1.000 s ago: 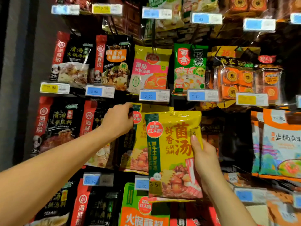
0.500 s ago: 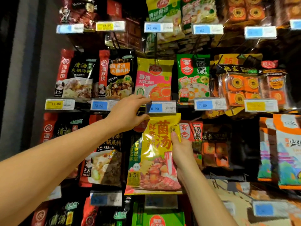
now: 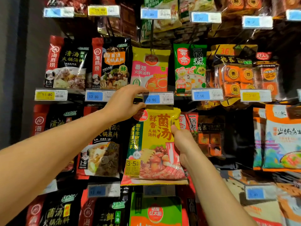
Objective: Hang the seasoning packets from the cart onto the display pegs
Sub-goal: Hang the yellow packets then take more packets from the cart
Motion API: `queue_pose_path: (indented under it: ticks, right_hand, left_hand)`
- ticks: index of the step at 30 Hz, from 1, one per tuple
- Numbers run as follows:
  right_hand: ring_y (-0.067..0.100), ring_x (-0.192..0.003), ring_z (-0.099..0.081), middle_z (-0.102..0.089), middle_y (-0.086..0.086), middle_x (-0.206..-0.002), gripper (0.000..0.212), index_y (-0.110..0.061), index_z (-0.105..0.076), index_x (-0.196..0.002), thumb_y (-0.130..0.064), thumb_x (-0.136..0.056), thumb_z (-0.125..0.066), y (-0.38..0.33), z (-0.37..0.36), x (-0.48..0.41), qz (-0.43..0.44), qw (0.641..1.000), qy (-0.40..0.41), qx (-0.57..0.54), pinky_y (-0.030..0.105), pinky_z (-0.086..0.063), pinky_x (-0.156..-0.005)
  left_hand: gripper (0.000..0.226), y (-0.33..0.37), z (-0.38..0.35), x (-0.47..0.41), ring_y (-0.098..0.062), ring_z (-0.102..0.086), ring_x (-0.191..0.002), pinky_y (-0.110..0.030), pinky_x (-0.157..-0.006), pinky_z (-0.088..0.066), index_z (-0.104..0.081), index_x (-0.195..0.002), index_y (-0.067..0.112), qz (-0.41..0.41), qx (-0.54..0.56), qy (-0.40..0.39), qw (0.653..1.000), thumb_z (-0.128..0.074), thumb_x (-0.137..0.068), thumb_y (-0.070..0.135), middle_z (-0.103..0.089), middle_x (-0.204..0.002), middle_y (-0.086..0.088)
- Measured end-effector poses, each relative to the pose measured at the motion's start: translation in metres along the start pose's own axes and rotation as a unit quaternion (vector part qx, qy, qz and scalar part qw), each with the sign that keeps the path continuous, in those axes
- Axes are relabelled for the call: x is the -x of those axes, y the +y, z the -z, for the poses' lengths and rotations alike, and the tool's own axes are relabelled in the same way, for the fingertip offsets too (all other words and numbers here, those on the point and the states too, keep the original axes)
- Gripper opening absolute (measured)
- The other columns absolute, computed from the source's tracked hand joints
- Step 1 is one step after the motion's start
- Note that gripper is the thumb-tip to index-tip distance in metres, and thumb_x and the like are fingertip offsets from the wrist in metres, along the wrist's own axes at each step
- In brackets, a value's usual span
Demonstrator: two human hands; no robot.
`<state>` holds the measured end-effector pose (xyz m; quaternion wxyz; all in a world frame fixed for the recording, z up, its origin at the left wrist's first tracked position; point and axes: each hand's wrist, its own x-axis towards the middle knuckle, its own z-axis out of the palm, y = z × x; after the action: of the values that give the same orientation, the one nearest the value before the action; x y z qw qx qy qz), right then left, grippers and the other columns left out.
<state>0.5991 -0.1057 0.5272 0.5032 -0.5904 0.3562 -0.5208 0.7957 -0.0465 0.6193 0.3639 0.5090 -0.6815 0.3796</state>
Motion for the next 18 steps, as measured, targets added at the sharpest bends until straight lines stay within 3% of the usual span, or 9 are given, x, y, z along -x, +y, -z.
queue_pose_path:
  ticks: [2, 7, 10, 12, 13, 14, 16, 18]
  right_hand:
    - [0.032, -0.15, -0.032, -0.036, 0.013, -0.162, 0.057, -0.004, -0.028, -0.158, -0.033, -0.111, -0.042, -0.001, 0.0, 0.0, -0.001, 1.0, -0.01, 0.005, 0.046, -0.029, -0.119]
    - [0.034, -0.15, -0.032, -0.034, 0.014, -0.163, 0.057, -0.003, -0.031, -0.157, -0.031, -0.11, -0.048, -0.005, 0.004, 0.0, -0.007, 1.0, -0.018, 0.009, 0.048, -0.03, -0.119]
    - [0.033, -0.136, -0.048, -0.05, 0.014, -0.15, 0.046, -0.004, -0.047, -0.147, -0.029, -0.109, -0.049, -0.007, 0.007, 0.003, -0.001, 1.0, -0.007, 0.011, 0.045, -0.041, -0.107]
    - [0.03, -0.111, -0.062, -0.064, 0.011, -0.127, 0.027, -0.006, -0.06, -0.124, -0.025, -0.11, -0.047, -0.006, 0.004, 0.004, 0.049, 0.998, 0.006, 0.043, 0.038, -0.048, -0.088]
    - [0.029, -0.109, -0.064, -0.066, 0.01, -0.125, 0.024, -0.009, -0.06, -0.123, -0.022, -0.11, -0.045, -0.004, 0.002, 0.003, 0.088, 0.993, 0.02, 0.072, 0.038, -0.05, -0.087]
    - [0.029, -0.115, -0.063, -0.065, 0.01, -0.131, 0.027, -0.012, -0.056, -0.133, -0.018, -0.11, -0.044, -0.001, 0.001, 0.002, 0.131, 0.985, 0.037, 0.104, 0.041, -0.051, -0.093]
    - [0.028, -0.137, -0.049, -0.046, 0.007, -0.157, 0.053, -0.025, -0.033, -0.156, -0.006, -0.107, -0.042, 0.002, 0.001, 0.002, 0.209, 0.965, 0.055, 0.148, 0.044, -0.043, -0.111]
    - [0.02, -0.147, -0.035, -0.028, 0.0, -0.167, 0.079, -0.037, -0.01, -0.164, 0.005, -0.104, -0.042, 0.005, 0.003, 0.007, 0.276, 0.941, 0.049, 0.19, 0.034, -0.033, -0.115]
  left_hand:
    - [0.049, 0.001, -0.001, 0.001, -0.02, -0.057, -0.127, -0.047, -0.106, -0.048, -0.062, -0.137, 0.02, 0.003, 0.004, -0.001, 1.0, -0.076, -0.091, 0.026, -0.064, -0.136, 0.003]
    - [0.049, 0.0, 0.002, 0.001, -0.02, -0.058, -0.126, -0.048, -0.105, -0.048, -0.062, -0.137, 0.019, 0.0, 0.008, -0.005, 1.0, -0.076, -0.091, 0.026, -0.064, -0.136, 0.002]
    - [0.049, 0.0, 0.003, 0.002, -0.02, -0.058, -0.126, -0.048, -0.105, -0.048, -0.062, -0.137, 0.018, 0.0, 0.011, -0.007, 1.0, -0.076, -0.091, 0.025, -0.064, -0.136, 0.001]
    - [0.048, 0.001, 0.003, 0.002, -0.021, -0.057, -0.127, -0.048, -0.106, -0.048, -0.062, -0.137, 0.018, 0.001, 0.011, -0.006, 1.0, -0.075, -0.091, 0.025, -0.064, -0.137, 0.001]
    - [0.048, 0.001, 0.003, 0.002, -0.021, -0.057, -0.127, -0.048, -0.106, -0.048, -0.062, -0.137, 0.018, 0.002, 0.013, -0.005, 1.0, -0.075, -0.091, 0.025, -0.064, -0.137, 0.001]
    - [0.048, 0.002, 0.003, 0.001, -0.021, -0.057, -0.128, -0.048, -0.106, -0.047, -0.062, -0.137, 0.018, 0.005, 0.015, -0.006, 1.0, -0.075, -0.091, 0.024, -0.064, -0.137, 0.001]
    - [0.049, 0.001, 0.004, 0.001, -0.021, -0.057, -0.127, -0.047, -0.106, -0.047, -0.061, -0.137, 0.018, 0.008, 0.021, -0.011, 1.0, -0.075, -0.091, 0.024, -0.064, -0.138, 0.001]
    - [0.048, 0.0, 0.005, 0.001, -0.02, -0.057, -0.127, -0.047, -0.106, -0.047, -0.061, -0.137, 0.018, 0.007, 0.022, -0.013, 1.0, -0.075, -0.091, 0.024, -0.064, -0.137, 0.001]
